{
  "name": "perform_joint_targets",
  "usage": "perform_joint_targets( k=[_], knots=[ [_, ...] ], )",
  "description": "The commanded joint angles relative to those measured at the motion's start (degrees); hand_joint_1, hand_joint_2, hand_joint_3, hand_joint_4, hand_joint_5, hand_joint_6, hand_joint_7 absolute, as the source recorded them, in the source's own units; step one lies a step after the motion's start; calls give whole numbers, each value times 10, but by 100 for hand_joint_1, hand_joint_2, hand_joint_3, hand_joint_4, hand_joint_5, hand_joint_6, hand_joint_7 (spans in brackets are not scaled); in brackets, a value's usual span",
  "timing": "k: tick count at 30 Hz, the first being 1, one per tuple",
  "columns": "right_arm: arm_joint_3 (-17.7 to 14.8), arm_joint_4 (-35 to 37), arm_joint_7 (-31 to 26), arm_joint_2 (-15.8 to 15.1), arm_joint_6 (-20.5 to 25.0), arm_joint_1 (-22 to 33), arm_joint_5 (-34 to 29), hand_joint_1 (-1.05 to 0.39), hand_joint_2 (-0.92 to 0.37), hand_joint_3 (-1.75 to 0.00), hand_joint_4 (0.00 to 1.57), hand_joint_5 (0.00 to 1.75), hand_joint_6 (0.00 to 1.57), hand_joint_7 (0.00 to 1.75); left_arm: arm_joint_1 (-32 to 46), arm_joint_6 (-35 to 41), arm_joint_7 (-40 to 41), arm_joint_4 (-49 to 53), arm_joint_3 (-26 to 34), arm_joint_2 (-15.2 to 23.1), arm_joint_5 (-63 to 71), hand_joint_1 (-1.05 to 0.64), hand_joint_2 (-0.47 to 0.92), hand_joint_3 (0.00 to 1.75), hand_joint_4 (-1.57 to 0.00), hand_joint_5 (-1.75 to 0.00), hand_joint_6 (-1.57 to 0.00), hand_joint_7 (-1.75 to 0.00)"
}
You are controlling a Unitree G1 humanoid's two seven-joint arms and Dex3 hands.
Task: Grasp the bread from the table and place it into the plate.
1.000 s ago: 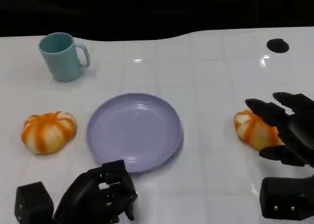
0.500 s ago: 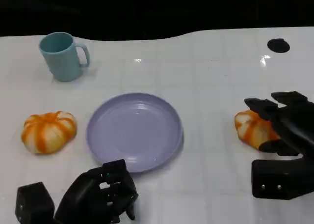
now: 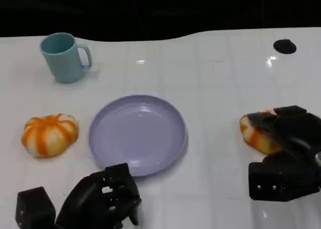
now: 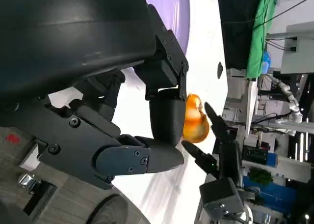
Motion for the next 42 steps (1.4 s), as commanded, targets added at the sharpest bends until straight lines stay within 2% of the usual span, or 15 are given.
perform_joint_targets(
  k=[1, 4, 8, 9, 10, 12, 14, 16, 18, 20, 22, 25, 30, 35, 42],
  knots=[
    [9, 25, 14, 0, 15, -21, 6, -51, -86, -1, 31, 14, 41, 2, 8, 1, 2, -9, 1, 6, 1, -54, 66, 65, -80, -175, -77, -140],
    [10, 44, 14, 4, 15, -29, 16, -47, -87, -1, 42, 13, 49, 3, 8, 1, 2, -9, 1, 7, 2, -54, 66, 65, -81, -175, -78, -140],
    [-3, 76, -27, 10, -19, -32, 47, -24, -92, 0, 89, 25, 84, 9, 8, -1, 3, -8, 1, 7, 4, -54, 65, 66, -80, -175, -78, -140],
    [-4, 85, -43, 10, -33, -34, 53, -17, -92, -5, 95, 65, 101, 8, 7, -2, 3, -7, 1, 7, 4, -55, 65, 66, -80, -175, -78, -140],
    [-4, 93, -54, 9, -44, -35, 58, -15, -92, -8, 94, 89, 110, 7, 7, -3, 2, -6, 1, 7, 3, -55, 65, 66, -80, -175, -78, -140],
    [-2, 107, -82, 7, -70, -38, 63, -12, -92, -23, 95, 128, 127, 9, 6, -1, 3, -6, 1, 7, 3, -54, 65, 66, -80, -175, -77, -140],
    [-2, 120, -123, 6, -97, -40, 64, -11, -92, -28, 93, 149, 134, 12, 5, -1, 2, -4, 2, 7, 2, -54, 65, 66, -80, -175, -77, -140],
    [-1, 134, -163, 8, -122, -42, 64, -11, -82, -47, 89, 169, 101, 101, 5, -1, 1, -4, 2, 7, 2, -54, 65, 66, -80, -175, -78, -140],
    [-1, 142, -187, 9, -137, -43, 65, -12, -74, -61, 88, 173, 79, 151, 4, -3, 0, -2, 2, 6, 0, -54, 65, 66, -80, -175, -78, -140],
    [-2, 148, -207, 12, -149, -45, 67, -13, -70, -64, 86, 174, 71, 166, 5, -3, 1, -3, 1, 5, 1, -53, 65, 66, -80, -175, -78, -139],
    [-5, 150, -227, 15, -160, -45, 70, -13, -72, -50, 83, 175, 72, 162, 5, -5, 2, -3, 1, 5, 3, -53, 65, 66, -81, -175, -78, -139],
    [-6, 152, -250, 18, -179, -47, 73, -11, -72, -49, 82, 175, 71, 164, 5, -5, 2, -4, 1, 4, 2, -53, 65, 66, -81, -175, -78, -139],
    [-10, 130, -284, 24, -195, -46, 73, -3, -44, -100, 90, 175, 84, 151, 7, -2, 5, -7, 0, 4, 3, -54, 65, 66, -81, -175, -79, -139],
    [-17, 87, -290, 36, -216, -42, 85, -1, -37, -112, 95, 175, 87, 149, 7, -2, 2, -6, 1, 5, 1, -53, 65, 65, -81, -175, -79, -138],
    [-26, 31, -253, 67, -239, -40, 114, 2, -26, -136, 99, 175, 83, 164, 7, -8, 7, -6, -1, 6, 10, -55, 65, 67, -81, -175, -78, -139]
  ],
)
